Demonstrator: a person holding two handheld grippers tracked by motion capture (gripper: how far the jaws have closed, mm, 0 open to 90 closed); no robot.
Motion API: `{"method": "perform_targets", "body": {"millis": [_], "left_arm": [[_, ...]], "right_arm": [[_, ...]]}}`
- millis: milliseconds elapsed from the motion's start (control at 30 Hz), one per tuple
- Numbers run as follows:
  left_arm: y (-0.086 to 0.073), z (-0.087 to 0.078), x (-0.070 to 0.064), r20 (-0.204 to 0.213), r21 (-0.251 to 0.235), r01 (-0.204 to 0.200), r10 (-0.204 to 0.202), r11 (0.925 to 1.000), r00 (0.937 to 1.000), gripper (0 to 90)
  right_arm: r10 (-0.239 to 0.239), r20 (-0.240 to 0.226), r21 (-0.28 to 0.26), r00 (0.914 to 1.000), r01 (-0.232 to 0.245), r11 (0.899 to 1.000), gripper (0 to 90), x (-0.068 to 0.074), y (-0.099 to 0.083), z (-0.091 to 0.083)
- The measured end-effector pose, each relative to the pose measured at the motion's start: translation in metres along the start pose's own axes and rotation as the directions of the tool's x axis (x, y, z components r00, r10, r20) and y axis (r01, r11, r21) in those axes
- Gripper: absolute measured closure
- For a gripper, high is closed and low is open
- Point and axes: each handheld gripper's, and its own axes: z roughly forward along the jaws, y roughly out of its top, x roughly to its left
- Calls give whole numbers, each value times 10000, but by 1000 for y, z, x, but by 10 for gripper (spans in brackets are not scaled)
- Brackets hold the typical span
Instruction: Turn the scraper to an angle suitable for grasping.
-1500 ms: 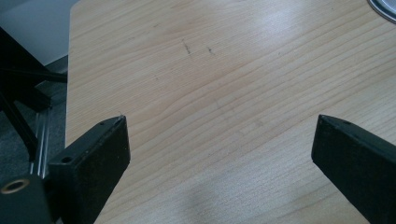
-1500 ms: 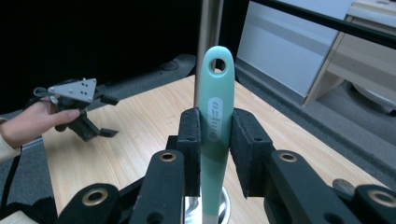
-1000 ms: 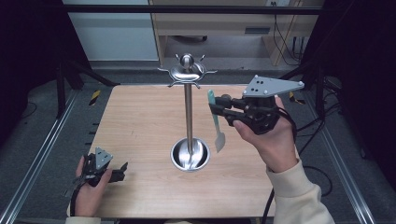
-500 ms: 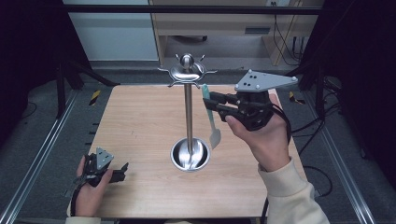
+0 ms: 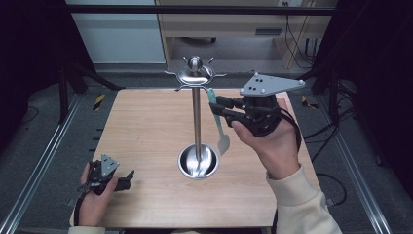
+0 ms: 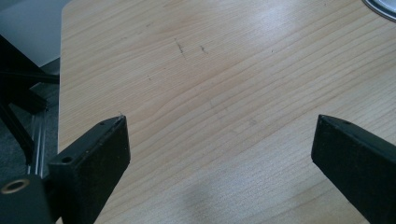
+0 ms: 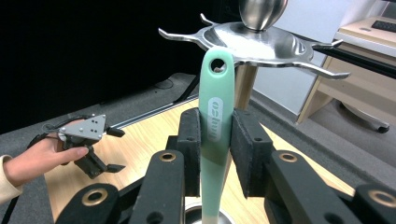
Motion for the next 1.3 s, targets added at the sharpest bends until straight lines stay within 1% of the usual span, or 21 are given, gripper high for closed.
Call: {"method": "perform_targets", "body": {"millis": [533,1300], "left_arm": [[0,1,-1,64,55,-46,45,10000,10000,44],[0,1,-1,106,63,-63,62,10000,9999,44]], "right_arm": [[56,50,193,10000,-57,9998,741,0,-3,7],[298,113,136,9995,-299,9995,741,-3,-2,20]]}}
